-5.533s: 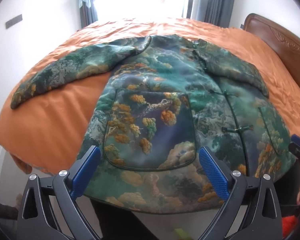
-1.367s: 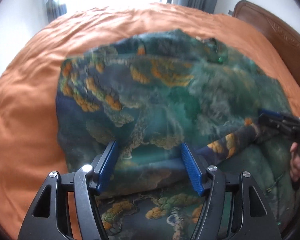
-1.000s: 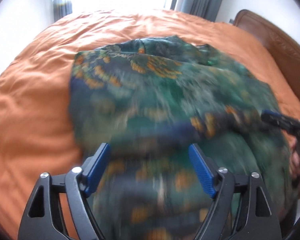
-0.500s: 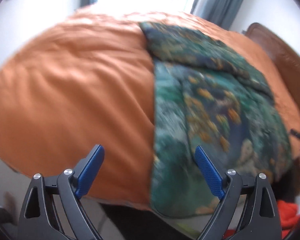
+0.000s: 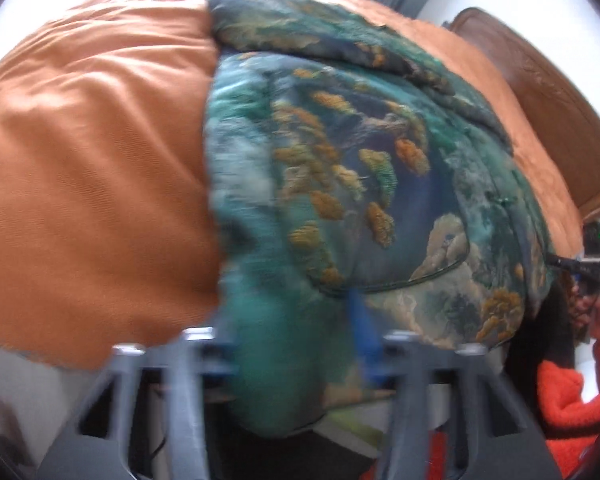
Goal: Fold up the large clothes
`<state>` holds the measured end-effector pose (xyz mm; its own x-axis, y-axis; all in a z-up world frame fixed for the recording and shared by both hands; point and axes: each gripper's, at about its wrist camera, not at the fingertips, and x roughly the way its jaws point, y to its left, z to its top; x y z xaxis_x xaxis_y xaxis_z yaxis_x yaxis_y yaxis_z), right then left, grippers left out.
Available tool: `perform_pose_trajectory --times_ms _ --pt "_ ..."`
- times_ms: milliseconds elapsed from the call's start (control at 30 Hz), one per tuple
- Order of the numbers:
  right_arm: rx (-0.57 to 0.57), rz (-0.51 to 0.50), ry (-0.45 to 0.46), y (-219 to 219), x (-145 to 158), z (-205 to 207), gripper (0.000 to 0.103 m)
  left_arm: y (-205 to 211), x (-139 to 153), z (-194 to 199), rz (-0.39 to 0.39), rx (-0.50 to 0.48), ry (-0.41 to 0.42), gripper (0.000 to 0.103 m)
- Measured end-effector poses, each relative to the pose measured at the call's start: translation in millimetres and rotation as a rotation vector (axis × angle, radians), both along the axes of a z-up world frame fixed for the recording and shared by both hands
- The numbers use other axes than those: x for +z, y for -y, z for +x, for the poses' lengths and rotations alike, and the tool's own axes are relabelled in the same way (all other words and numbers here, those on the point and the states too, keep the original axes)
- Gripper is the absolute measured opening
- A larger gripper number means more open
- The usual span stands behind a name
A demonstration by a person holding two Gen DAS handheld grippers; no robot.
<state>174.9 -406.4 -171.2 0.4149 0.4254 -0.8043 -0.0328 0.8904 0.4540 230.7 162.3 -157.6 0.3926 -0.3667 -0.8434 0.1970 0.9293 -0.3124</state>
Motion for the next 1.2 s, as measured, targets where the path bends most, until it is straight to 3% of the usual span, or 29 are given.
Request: perform_pose_trajectory --times_ms 33,133,367,633,767,867,967,1100,1200 --pt "0.011 -0.014 -0.01 0 3 1 0.018 -4 4 -1 -0.008 0.014 -0.011 0.014" --pt "0.036 -0.036 0.003 -4 22 -4 0.012 -9 19 -9 -0.028 0.031 0.004 0.011" --pt "0.055 -0.045 0.085 -13 70 -26 0.011 -15 42 -41 -0.051 0.033 0.035 0.01" --pt "0.039 0.051 0.015 3 69 -86 0.011 -41 37 -117 -0.104 0.073 -0.049 0.01" --pt "0.027 0.126 0.005 11 81 -102 0.01 -57 63 -129 -0.234 0.121 -0.053 0.01" --pt "0.012 0.197 0.064 18 112 -90 0.01 -71 103 -106 -0.335 0.143 0.019 0.009" --pt "0.013 0.246 0.16 26 152 -62 0.01 -77 140 -65 -0.374 0.142 0.096 0.009" --pt "0.017 0.271 0.247 37 190 5 0.01 -73 173 18 -0.356 0.139 0.157 0.01" --pt "-0.001 0.275 0.257 43 193 75 0.01 -58 180 92 -0.298 0.13 0.18 0.01"
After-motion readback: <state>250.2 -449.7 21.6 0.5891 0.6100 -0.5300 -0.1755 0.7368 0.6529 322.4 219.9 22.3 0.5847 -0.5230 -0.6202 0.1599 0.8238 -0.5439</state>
